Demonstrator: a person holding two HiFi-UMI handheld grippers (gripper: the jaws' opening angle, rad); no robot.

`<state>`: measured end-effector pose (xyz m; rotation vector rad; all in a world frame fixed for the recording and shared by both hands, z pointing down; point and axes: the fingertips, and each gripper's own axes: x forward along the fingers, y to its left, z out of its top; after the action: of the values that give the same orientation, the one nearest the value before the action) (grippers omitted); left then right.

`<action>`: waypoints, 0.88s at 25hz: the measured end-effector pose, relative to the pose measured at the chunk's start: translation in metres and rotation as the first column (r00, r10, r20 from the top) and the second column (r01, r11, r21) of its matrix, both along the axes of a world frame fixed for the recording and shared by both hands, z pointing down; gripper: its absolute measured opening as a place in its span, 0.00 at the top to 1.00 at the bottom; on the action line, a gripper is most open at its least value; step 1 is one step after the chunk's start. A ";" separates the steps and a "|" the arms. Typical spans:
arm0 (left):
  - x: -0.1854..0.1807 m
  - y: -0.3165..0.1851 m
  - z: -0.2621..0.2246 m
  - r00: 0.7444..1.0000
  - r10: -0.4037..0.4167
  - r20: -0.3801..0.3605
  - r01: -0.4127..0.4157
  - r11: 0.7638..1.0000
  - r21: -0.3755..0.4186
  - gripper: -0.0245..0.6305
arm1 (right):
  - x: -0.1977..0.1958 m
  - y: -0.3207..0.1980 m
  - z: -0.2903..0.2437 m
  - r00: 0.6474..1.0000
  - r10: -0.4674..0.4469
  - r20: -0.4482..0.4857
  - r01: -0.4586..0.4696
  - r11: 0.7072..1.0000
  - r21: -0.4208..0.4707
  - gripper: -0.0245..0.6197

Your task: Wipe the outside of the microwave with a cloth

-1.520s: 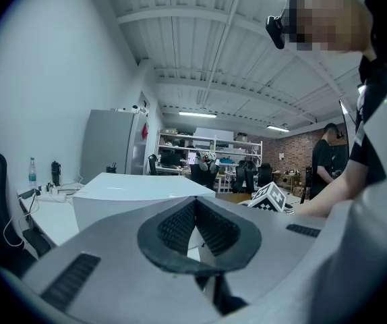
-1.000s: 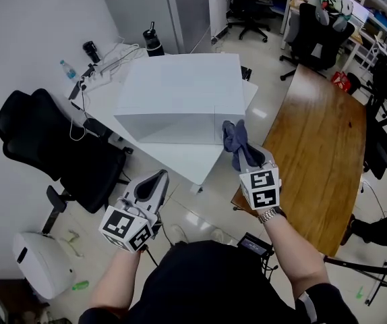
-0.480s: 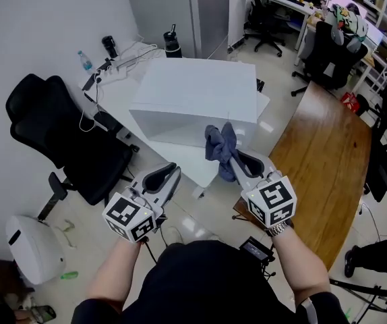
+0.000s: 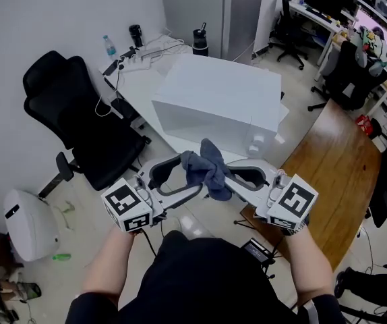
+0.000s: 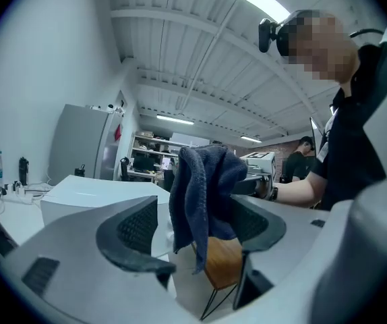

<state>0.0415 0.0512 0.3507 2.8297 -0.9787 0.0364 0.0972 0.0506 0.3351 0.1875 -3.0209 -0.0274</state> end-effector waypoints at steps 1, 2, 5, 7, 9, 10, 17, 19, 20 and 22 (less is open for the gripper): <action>0.000 0.003 -0.001 1.000 0.020 -0.001 -0.020 1.000 -0.002 0.47 | -0.004 0.005 0.000 0.999 -0.046 -0.004 0.046 0.999 -0.004 0.89; -0.001 0.006 -0.001 0.999 0.043 -0.001 -0.043 0.999 -0.004 0.47 | -0.009 0.010 0.000 0.996 -0.090 -0.011 0.090 0.996 -0.009 0.89; -0.001 0.011 -0.001 0.995 0.102 -0.001 -0.102 0.995 -0.006 0.47 | -0.023 0.019 0.002 0.982 -0.186 -0.027 0.186 0.982 -0.019 0.89; -0.002 0.012 -0.002 0.992 0.129 -0.003 -0.129 0.992 -0.004 0.50 | -0.033 0.020 0.004 0.974 -0.223 -0.034 0.222 0.975 -0.026 0.89; -0.006 0.013 -0.002 0.988 0.155 -0.013 -0.155 0.988 -0.001 0.58 | -0.042 0.018 0.007 0.969 -0.242 -0.045 0.240 0.970 -0.033 0.89; -0.008 0.013 -0.002 0.986 0.167 -0.020 -0.167 0.986 0.000 0.63 | -0.046 0.016 0.008 0.968 -0.246 -0.052 0.244 0.969 -0.037 0.89; -0.041 -0.003 0.004 0.983 0.171 -0.064 -0.171 0.985 -0.005 0.84 | -0.081 -0.006 0.015 0.958 -0.271 -0.090 0.266 0.962 -0.059 0.89; -0.056 -0.013 0.006 0.988 0.144 -0.063 -0.144 0.990 0.001 0.88 | -0.095 -0.016 0.016 0.962 -0.253 -0.099 0.248 0.967 -0.057 0.88; -0.064 -0.018 0.007 0.990 0.127 -0.060 -0.127 0.992 0.004 0.89 | -0.103 -0.021 0.017 0.966 -0.238 -0.104 0.233 0.971 -0.057 0.88; -0.079 -0.030 0.010 0.995 0.089 -0.048 -0.089 0.996 0.013 0.90 | -0.119 -0.033 0.020 0.972 -0.202 -0.120 0.197 0.979 -0.050 0.87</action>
<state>-0.0377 0.0214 0.3608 2.8677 -0.8451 -0.0275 -0.0216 0.0174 0.3548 -0.1182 -2.9003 0.0007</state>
